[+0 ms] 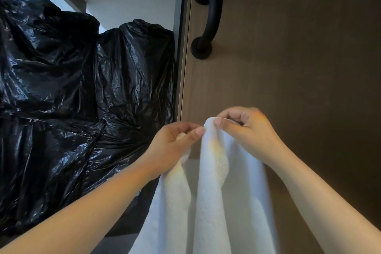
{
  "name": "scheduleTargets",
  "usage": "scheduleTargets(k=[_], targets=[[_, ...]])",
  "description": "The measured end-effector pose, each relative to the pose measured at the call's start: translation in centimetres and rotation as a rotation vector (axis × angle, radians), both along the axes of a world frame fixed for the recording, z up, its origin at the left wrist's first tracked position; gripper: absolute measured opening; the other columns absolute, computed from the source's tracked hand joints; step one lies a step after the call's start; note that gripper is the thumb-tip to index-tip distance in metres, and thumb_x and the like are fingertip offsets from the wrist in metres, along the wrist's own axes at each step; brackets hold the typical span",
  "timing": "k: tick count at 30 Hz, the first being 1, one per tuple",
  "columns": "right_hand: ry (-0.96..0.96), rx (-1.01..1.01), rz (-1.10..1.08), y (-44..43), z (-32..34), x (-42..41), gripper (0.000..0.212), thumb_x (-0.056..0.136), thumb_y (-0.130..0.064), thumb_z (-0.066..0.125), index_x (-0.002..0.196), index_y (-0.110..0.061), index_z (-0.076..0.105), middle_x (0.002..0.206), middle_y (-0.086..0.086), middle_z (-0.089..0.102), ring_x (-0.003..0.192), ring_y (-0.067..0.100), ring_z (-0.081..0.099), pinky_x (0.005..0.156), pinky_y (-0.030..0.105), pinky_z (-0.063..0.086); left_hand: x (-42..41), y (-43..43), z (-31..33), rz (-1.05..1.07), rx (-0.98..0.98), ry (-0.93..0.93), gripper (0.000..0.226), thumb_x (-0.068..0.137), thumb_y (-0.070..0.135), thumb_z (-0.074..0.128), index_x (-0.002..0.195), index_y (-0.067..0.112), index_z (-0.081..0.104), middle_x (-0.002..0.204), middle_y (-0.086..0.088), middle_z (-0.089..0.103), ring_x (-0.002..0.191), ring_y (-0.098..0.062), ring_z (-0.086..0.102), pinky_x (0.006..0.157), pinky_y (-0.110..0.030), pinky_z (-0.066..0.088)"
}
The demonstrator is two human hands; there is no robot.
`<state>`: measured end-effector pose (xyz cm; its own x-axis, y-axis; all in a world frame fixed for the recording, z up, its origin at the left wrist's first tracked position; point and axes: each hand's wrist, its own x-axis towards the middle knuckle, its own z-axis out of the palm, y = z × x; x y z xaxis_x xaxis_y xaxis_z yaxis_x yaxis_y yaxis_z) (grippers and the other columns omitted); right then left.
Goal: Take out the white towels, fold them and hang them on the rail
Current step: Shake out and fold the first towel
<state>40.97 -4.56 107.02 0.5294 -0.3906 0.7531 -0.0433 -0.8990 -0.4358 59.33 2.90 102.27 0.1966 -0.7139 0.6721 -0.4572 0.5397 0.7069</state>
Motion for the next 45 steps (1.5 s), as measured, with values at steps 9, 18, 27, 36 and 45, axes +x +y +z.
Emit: scheduleTargets(k=[9,18,27,36,45], targets=[[0.007,0.011,-0.009,-0.5,-0.4,0.5,0.018,0.089,-0.022,0.07,0.071,-0.019,0.069,0.051,-0.012,0.046,0.049,0.003,0.036,0.048,0.013,0.027,0.1,-0.5,0.0,0.048,-0.018,-0.015,0.028,0.084,0.043,0.068,0.067,0.021,0.065,0.061,0.007,0.059,0.056,-0.005,0.053,0.055,-0.017,0.042],[0.023,0.127,-0.001,-3.3,-2.3,-0.2,0.023,0.089,-0.032,0.07,0.067,-0.026,0.068,0.055,-0.011,0.052,0.049,0.003,0.039,0.047,0.012,0.029,3.1,-0.6,1.5,0.384,-0.189,-0.052,0.032,0.088,0.037,0.067,0.067,0.014,0.06,0.055,0.011,0.047,0.052,-0.002,0.041,0.049,-0.014,0.032],[0.128,0.215,-0.047,-5.0,-5.5,-0.9,0.014,0.09,-0.028,0.068,0.078,-0.024,0.074,0.074,0.001,0.072,0.072,0.023,0.065,0.065,0.028,0.046,5.4,-0.7,1.9,0.741,-0.272,-0.128,0.025,0.09,0.037,0.062,0.073,0.019,0.061,0.064,0.005,0.055,0.062,-0.006,0.051,0.056,-0.028,0.039],[0.12,0.159,-0.273,-7.7,-9.4,-0.6,0.015,0.091,-0.026,0.065,0.077,-0.027,0.069,0.069,0.0,0.067,0.059,0.009,0.053,0.055,0.027,0.04,6.7,-0.2,1.6,0.829,-0.294,-0.141,0.023,0.089,0.036,0.06,0.071,0.023,0.058,0.061,0.009,0.052,0.06,-0.004,0.05,0.052,-0.024,0.036],[-0.147,-0.093,-0.401,-5.5,-5.4,-1.0,0.013,0.094,-0.026,0.059,0.088,-0.028,0.071,0.081,-0.013,0.071,0.08,0.011,0.065,0.068,0.036,0.051,8.3,0.0,0.0,0.89,-0.009,-0.254,0.016,0.087,0.036,0.068,0.088,0.02,0.065,0.074,0.007,0.06,0.076,-0.02,0.059,0.056,-0.028,0.035]])
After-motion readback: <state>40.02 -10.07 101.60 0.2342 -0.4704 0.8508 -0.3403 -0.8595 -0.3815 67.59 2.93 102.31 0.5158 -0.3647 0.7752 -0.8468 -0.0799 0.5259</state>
